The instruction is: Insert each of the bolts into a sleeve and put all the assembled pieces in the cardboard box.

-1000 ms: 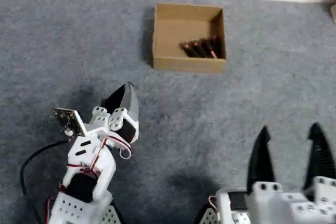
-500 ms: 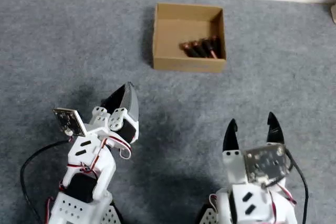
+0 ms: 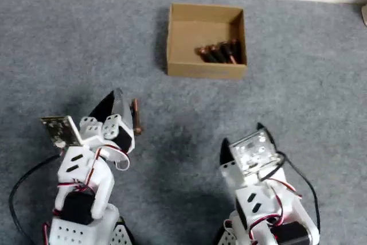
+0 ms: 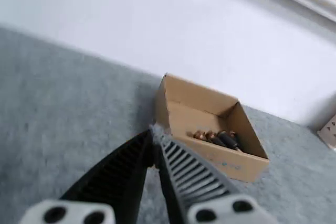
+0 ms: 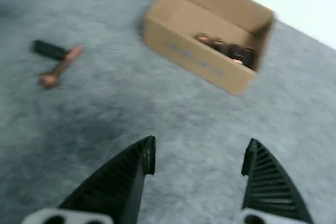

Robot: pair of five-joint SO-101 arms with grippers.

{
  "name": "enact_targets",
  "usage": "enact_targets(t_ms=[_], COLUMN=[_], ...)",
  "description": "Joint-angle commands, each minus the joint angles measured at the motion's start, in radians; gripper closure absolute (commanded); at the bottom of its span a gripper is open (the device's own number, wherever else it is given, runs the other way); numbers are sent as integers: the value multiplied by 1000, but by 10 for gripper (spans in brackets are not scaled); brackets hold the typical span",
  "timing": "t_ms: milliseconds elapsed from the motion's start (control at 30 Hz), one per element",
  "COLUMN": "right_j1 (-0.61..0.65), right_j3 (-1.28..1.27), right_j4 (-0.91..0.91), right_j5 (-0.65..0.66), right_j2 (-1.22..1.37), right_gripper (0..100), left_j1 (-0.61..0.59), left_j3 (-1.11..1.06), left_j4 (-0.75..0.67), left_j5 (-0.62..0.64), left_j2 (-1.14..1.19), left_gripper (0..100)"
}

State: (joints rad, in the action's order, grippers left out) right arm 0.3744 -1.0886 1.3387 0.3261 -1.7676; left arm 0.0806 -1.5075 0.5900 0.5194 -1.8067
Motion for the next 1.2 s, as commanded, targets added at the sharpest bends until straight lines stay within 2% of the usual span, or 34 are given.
enact_targets(t_ms=[0,167,300,400,567,667,967,1167], right_j1=[128,232,259,337,479,527,535,521], right_j3=[5,-50,-213,-263,-114,-18,325,556], right_j4=[-28,-113,-332,-504,-704,-740,-846,-937], right_j5=[12,12,6,-21,-212,-210,-222,-410], right_j2=[13,45,266,463,731,900,1431,1702], right_gripper=[750,750,750,750,750,750,750,750], left_j1=[-68,-170,-176,-177,-251,-289,-318,-338], left_j3=[101,122,136,136,154,173,173,171], left_j4=[46,55,58,58,58,58,58,58], left_j5=[61,104,104,104,104,104,103,103], left_j2=[5,5,5,5,5,5,4,4], left_gripper=[993,993,993,993,993,993,993,993])
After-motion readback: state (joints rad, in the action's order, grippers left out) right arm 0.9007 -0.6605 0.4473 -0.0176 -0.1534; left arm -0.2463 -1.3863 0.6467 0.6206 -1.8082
